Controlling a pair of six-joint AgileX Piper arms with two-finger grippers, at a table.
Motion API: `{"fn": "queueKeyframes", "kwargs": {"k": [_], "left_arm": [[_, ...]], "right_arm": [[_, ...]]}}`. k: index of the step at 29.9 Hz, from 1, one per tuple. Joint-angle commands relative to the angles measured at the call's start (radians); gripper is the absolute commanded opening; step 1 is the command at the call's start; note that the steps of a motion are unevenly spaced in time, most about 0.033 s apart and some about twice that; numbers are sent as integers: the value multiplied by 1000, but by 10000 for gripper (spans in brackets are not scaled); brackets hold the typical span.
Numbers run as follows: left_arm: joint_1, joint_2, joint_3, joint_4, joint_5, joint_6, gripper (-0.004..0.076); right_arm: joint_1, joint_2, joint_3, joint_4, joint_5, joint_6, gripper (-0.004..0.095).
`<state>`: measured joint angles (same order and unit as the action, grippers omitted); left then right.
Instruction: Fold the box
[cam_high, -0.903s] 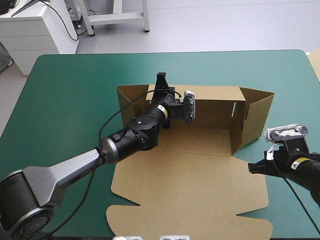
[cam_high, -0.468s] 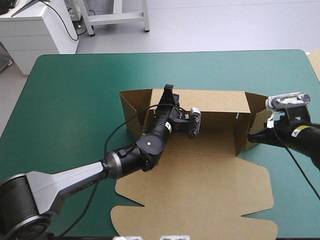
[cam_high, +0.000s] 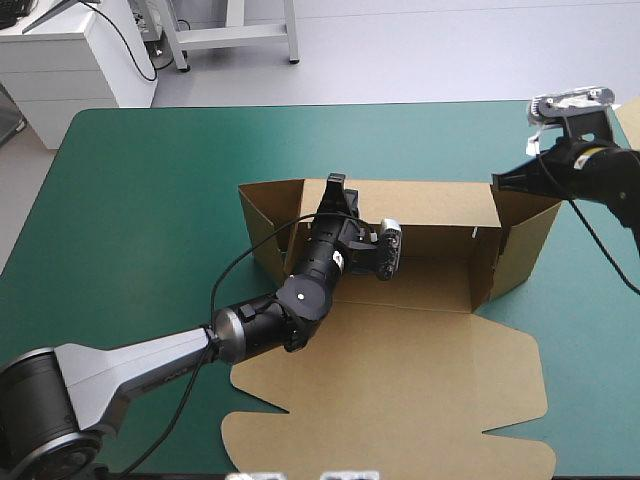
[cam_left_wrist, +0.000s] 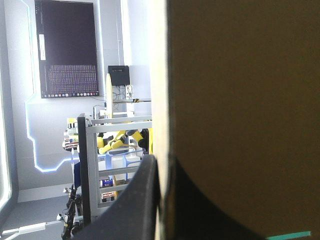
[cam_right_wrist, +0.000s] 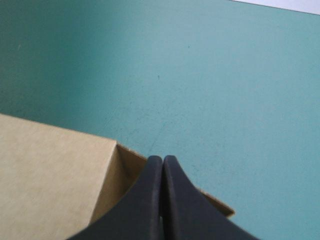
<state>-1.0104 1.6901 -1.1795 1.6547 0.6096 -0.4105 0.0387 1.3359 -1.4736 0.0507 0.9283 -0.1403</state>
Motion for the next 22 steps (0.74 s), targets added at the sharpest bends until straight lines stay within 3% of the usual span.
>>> {"fn": "queueKeyframes", "kwargs": {"k": [1, 10, 22], "left_arm": [[-11, -33, -12, -14, 3, -20, -8], [-11, -33, -12, -14, 10, -20, -8], [-11, -33, -12, -14, 10, -20, -8]], "right_arm": [[-9, 77, -89, -14, -33, 4, -20], [-40, 226, -155, -22, -6, 62, -20], [-121, 229, -150, 51, 208, -65, -21]]}}
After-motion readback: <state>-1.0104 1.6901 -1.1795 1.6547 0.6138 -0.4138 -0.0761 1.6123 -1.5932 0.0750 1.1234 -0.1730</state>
